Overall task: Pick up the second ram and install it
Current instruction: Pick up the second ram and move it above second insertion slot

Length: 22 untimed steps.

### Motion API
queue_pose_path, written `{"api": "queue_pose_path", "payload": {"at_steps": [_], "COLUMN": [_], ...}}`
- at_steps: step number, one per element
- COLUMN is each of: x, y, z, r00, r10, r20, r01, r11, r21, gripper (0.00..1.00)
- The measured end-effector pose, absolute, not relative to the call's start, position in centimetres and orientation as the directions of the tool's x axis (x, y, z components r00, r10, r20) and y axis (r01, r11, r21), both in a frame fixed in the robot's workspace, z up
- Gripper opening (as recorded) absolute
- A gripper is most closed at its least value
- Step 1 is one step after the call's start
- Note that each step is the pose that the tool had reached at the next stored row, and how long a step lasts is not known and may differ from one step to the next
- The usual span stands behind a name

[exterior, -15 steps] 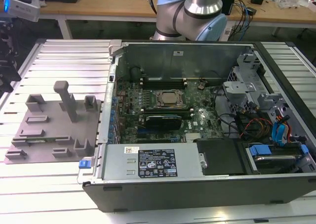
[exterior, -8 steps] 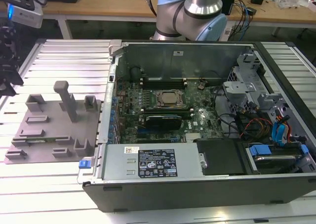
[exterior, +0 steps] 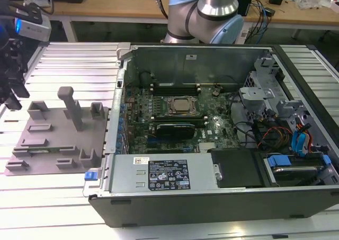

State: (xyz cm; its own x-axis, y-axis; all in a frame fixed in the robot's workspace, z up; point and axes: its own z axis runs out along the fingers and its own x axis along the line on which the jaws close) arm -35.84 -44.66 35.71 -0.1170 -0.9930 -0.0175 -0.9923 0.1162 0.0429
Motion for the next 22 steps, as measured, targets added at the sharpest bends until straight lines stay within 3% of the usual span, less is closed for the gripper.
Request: {"api": "queue_pose_path", "payload": {"at_steps": [22], "x": [-35.8], "y": [-44.7], "z": [32.4], "r00": [-0.117], "r10": [-0.993], "r20": [-0.017], "r01": [-0.992], "r11": [0.116], "r21": [0.043], "gripper": [0.34]}}
